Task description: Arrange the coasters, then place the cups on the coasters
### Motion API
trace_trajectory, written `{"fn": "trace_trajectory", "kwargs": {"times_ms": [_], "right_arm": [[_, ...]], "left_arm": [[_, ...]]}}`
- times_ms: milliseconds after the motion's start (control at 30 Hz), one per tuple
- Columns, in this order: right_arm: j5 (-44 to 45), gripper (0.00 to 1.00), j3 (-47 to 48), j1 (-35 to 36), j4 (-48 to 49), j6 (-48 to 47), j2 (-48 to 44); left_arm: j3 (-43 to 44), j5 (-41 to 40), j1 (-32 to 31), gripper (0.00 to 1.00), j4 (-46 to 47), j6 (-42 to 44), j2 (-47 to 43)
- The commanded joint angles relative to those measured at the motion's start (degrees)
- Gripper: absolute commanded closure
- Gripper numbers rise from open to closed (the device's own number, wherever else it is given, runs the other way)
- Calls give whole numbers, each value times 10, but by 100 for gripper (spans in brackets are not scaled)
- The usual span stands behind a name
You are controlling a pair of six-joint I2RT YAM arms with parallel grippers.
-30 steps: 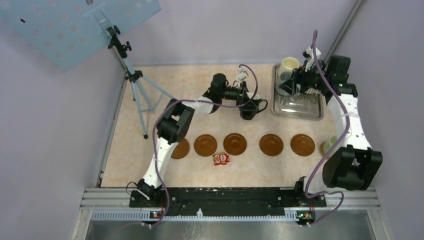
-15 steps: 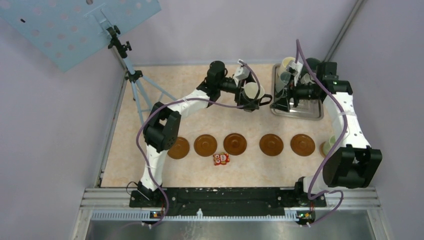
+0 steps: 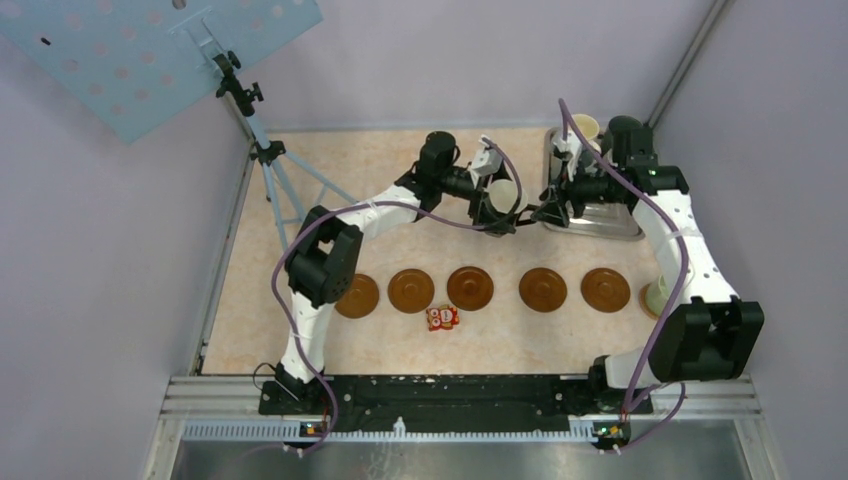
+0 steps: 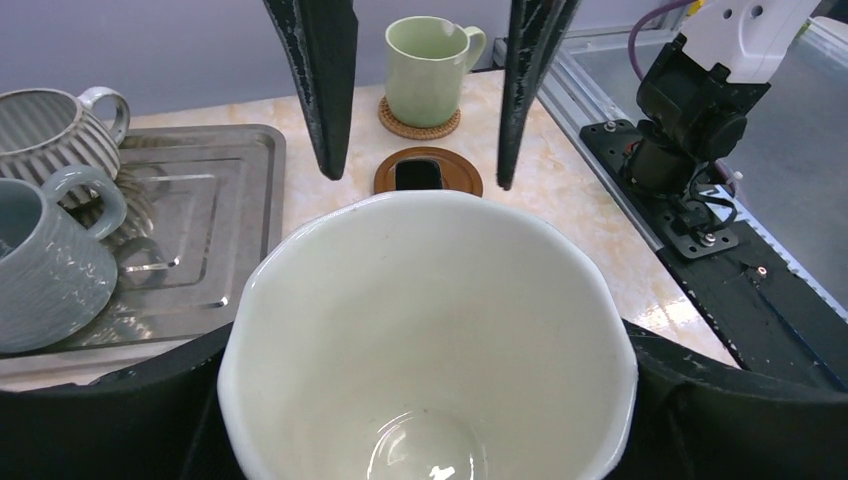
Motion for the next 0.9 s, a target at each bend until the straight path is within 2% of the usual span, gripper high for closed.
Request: {"fn": "trace_trajectory", "kwargs": {"times_ms": [0, 100, 367, 633, 867], "right_arm": [[2, 46, 33, 23, -16, -57, 0], [11, 49, 31, 42, -42, -96, 0], [40, 59, 22, 67, -35, -115, 0], [50, 63, 11, 82, -36, -142, -3], [64, 78, 16, 88, -35, -140, 3]], "left_arm": [[7, 17, -7, 68, 22, 35, -63], [9, 21, -8, 68, 22, 26, -63], [-9, 23, -8, 67, 25, 29, -75], [-22, 27, -9, 67, 32, 28, -88], [-40, 26, -12, 66, 36, 33, -102]]}}
